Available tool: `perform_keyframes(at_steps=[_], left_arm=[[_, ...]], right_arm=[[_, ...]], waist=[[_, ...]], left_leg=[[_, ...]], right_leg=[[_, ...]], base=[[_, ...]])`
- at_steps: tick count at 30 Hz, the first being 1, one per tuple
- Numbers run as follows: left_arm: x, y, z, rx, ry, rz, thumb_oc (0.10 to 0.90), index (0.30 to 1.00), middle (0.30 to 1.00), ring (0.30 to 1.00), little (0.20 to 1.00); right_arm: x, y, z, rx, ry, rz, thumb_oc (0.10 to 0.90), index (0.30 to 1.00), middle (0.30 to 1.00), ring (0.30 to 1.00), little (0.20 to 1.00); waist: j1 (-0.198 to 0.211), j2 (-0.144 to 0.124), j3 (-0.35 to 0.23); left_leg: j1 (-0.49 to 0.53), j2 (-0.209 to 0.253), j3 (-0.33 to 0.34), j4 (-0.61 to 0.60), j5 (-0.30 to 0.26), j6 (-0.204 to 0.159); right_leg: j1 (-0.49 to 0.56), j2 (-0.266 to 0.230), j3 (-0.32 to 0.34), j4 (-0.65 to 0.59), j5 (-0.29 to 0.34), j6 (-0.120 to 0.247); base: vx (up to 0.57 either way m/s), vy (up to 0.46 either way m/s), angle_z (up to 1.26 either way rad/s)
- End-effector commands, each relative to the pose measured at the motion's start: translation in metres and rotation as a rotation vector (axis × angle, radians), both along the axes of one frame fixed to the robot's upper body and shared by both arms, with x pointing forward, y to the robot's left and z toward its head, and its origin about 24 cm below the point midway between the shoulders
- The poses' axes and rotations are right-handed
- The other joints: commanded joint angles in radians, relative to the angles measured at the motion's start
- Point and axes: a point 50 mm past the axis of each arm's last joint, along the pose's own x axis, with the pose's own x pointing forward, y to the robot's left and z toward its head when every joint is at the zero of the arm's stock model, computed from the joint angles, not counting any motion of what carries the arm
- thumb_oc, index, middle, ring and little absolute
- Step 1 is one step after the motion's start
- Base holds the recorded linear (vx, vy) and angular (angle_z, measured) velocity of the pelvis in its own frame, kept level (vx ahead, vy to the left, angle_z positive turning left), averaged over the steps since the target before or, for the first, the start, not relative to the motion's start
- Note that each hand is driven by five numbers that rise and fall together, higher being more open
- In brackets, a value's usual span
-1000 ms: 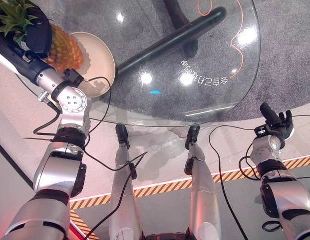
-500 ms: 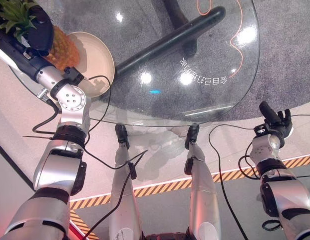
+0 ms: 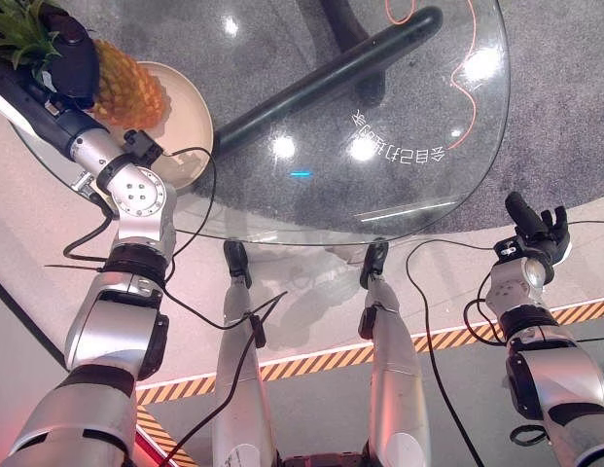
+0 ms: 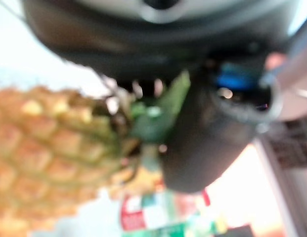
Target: Pick up the fruit to the plate
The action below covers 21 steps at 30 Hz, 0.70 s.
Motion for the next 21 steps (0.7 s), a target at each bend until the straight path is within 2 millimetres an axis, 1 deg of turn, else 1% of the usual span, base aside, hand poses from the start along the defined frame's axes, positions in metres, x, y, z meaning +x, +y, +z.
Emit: perform_keyframes(at_steps=[1,9,14,15,17,19,21], left_arm=[[-0.021,0.011,0.059,0.046,-0.278,0.026,0.427,0.58,0.58,0.58,0.527],[-0.02,0.006,0.054,0.062,-0.278,-0.001,0.432,0.585,0.585,0.585,0.532],[-0.021,0.007,0.051,0.054,-0.28,-0.004,0.443,0.594,0.594,0.594,0.543],[-0.021,0.006,0.052,0.055,-0.286,-0.006,0.449,0.599,0.599,0.599,0.549],[-0.022,0.005,0.049,0.06,-0.286,-0.009,0.449,0.599,0.599,0.599,0.549],[-0.022,0.005,0.048,0.061,-0.289,-0.01,0.457,0.606,0.606,0.606,0.557],[-0.022,0.004,0.047,0.063,-0.295,-0.015,0.482,0.627,0.627,0.627,0.582]], right_arm=[[-0.012,-0.02,0.006,-0.025,-0.05,-0.114,0.8,0.9,0.9,0.9,0.9],[-0.012,-0.018,0.005,-0.024,-0.053,-0.116,0.8,0.9,0.9,0.9,0.9],[-0.013,-0.019,0.005,-0.024,-0.058,-0.119,0.8,0.9,0.9,0.9,0.9],[-0.012,-0.019,0.006,-0.024,-0.062,-0.12,0.8,0.9,0.9,0.9,0.9],[-0.013,-0.019,0.004,-0.023,-0.059,-0.123,0.8,0.9,0.9,0.9,0.9],[-0.013,-0.019,0.004,-0.022,-0.059,-0.124,0.8,0.9,0.9,0.9,0.9],[-0.013,-0.02,0.005,-0.02,-0.06,-0.128,0.8,0.9,0.9,0.9,0.9]], waist=[[0.017,-0.043,-0.026],[0.022,-0.039,-0.026],[0.025,-0.038,-0.026],[0.024,-0.038,-0.026],[0.027,-0.036,-0.026],[0.028,-0.036,-0.026],[0.03,-0.035,-0.026]], left_leg=[[-0.03,-0.021,-0.007,0.123,-0.101,0.012],[-0.029,-0.026,-0.01,0.12,-0.104,0.014],[-0.028,-0.028,-0.011,0.122,-0.106,0.015],[-0.037,-0.031,-0.011,0.121,-0.096,0.017],[-0.03,-0.03,-0.011,0.123,-0.106,0.015],[-0.029,-0.031,-0.012,0.121,-0.106,0.016],[-0.027,-0.033,-0.012,0.119,-0.105,0.017]], right_leg=[[0.024,0.038,-0.05,-0.021,-0.002,-0.008],[0.025,0.035,-0.054,-0.023,-0.003,-0.008],[0.027,0.034,-0.056,-0.023,-0.003,-0.008],[0.018,0.033,-0.056,-0.026,0.006,-0.01],[0.025,0.034,-0.056,-0.024,-0.002,-0.008],[0.026,0.034,-0.057,-0.025,-0.001,-0.008],[0.027,0.033,-0.059,-0.027,0.0,-0.008]], base=[[0.0,0.0,0.0],[0.0,0.0,0.0],[0.0,0.0,0.0],[0.0,0.0,0.0],[0.0,0.0,0.0],[0.0,0.0,0.0],[0.0,0.0,0.0]])
